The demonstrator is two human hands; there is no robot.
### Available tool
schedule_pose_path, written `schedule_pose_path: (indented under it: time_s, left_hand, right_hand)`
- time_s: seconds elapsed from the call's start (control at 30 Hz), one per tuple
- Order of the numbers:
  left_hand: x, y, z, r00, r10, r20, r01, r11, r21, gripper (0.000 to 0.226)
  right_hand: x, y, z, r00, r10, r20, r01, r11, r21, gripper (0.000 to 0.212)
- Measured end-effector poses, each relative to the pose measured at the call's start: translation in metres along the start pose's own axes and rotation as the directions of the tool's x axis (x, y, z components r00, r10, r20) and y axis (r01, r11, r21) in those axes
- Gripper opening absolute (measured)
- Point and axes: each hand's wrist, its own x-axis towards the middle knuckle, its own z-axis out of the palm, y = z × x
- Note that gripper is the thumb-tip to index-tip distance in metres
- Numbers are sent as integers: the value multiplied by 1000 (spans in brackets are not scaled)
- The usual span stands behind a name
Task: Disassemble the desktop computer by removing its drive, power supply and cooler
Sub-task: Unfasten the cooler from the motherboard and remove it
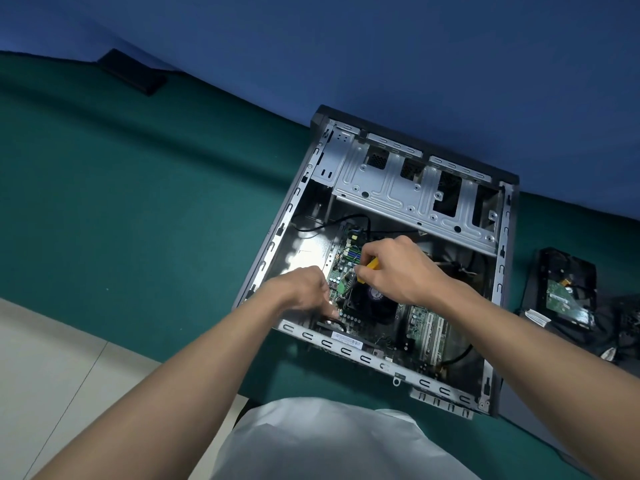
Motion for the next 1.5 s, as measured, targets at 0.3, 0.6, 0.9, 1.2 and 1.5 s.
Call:
schedule_pose_path:
  time_s: [0.3, 0.6, 0.9, 1.2, 1.5]
  left_hand:
    - [11, -5, 6, 995, 77, -56, -77, 997, 5, 100]
    - [31, -7, 6, 980, 201, -5, -171, 843, 511, 95]
    - [40, -10, 9, 982, 182, -41, -133, 834, 535, 76]
    - [30, -5, 6, 970, 235, -61, -151, 780, 607, 73]
    - [25, 4, 6, 983, 178, -35, -116, 765, 634, 76]
  right_hand:
    - [-2, -3, 0, 1000, -26, -7, 26, 998, -64, 16]
    - [-10, -18, -4, 995, 19, 94, -4, 988, -152, 50]
    - [-5, -42, -8, 950, -182, 252, 271, 884, -382, 34]
    - [2, -38, -12, 982, 64, 175, -24, 976, -217, 44]
    - [-3, -46, -9, 970, 162, 182, -107, 954, -280, 34]
